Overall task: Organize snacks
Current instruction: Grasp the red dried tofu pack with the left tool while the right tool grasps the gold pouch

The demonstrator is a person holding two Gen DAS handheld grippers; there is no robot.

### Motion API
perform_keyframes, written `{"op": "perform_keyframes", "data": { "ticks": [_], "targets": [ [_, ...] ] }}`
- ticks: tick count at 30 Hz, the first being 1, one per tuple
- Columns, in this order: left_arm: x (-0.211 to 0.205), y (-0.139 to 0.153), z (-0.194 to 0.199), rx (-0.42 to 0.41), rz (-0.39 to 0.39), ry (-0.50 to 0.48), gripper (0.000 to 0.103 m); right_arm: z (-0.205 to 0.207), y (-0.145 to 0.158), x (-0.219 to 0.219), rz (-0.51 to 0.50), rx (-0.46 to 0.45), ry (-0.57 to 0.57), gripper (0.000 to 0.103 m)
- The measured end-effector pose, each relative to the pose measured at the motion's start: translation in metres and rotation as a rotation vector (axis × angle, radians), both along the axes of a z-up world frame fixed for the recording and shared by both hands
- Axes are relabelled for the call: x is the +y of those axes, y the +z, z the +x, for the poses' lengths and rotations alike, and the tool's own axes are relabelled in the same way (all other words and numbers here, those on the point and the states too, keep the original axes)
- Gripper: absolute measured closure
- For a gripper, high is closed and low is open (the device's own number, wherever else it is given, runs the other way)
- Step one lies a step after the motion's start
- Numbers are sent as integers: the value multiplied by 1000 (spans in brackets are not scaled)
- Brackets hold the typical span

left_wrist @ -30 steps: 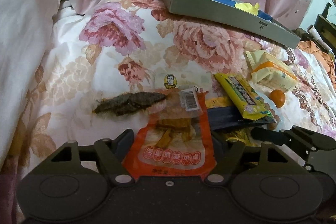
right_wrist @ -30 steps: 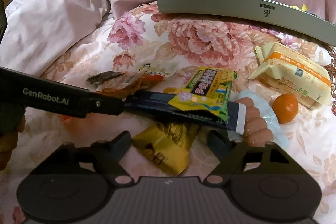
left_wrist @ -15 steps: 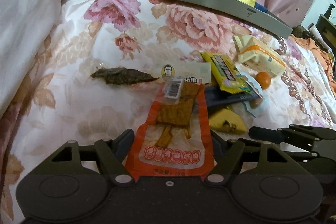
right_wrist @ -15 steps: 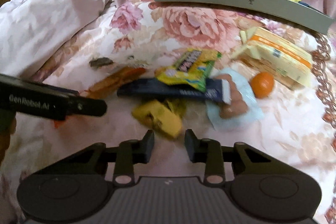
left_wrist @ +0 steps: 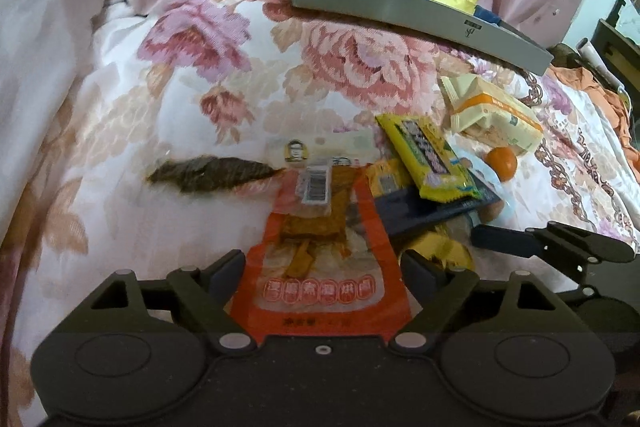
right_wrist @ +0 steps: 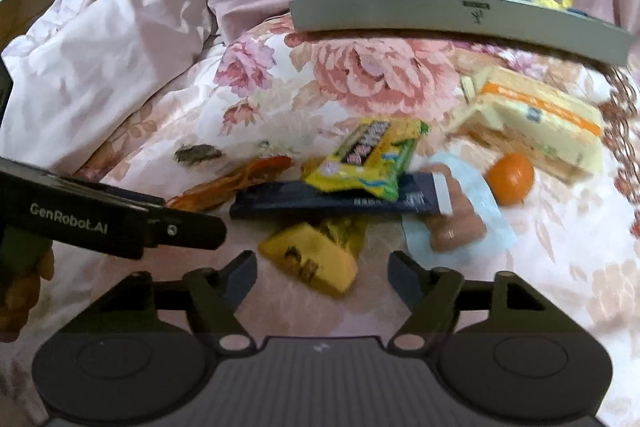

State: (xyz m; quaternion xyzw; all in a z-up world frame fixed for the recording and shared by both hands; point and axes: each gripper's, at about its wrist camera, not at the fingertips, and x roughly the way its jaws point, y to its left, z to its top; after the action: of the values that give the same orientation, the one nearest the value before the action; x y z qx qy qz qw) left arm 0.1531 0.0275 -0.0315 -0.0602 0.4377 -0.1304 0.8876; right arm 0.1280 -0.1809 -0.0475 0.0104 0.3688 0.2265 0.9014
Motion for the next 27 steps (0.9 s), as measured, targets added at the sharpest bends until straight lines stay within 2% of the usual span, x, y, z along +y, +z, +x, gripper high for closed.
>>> {"op": "perform_keyframes", "data": {
  "ticks": [5, 10, 12, 16, 19, 27],
  "targets": [
    [6, -2, 18, -5, -27, 9, 15, 17, -3, 15, -7, -24, 22, 21],
    [7, -8, 25, -1, -34, 16, 17, 23, -13, 31, -92, -61, 26, 18],
    [6, -8, 25, -6, -20, 11, 19, 20, -15, 31, -101, -73, 31, 20],
    [8, -7, 22, -2, -41, 27, 30, 19, -14, 28, -99, -65, 29, 31],
    [10, -5, 19, 15, -55, 46, 32, 15, -12, 28, -118, -60, 35, 37],
    [4, 0, -11, 47, -20, 44, 33, -3, -3, 14, -149, 6, 61, 38]
  ]
}}
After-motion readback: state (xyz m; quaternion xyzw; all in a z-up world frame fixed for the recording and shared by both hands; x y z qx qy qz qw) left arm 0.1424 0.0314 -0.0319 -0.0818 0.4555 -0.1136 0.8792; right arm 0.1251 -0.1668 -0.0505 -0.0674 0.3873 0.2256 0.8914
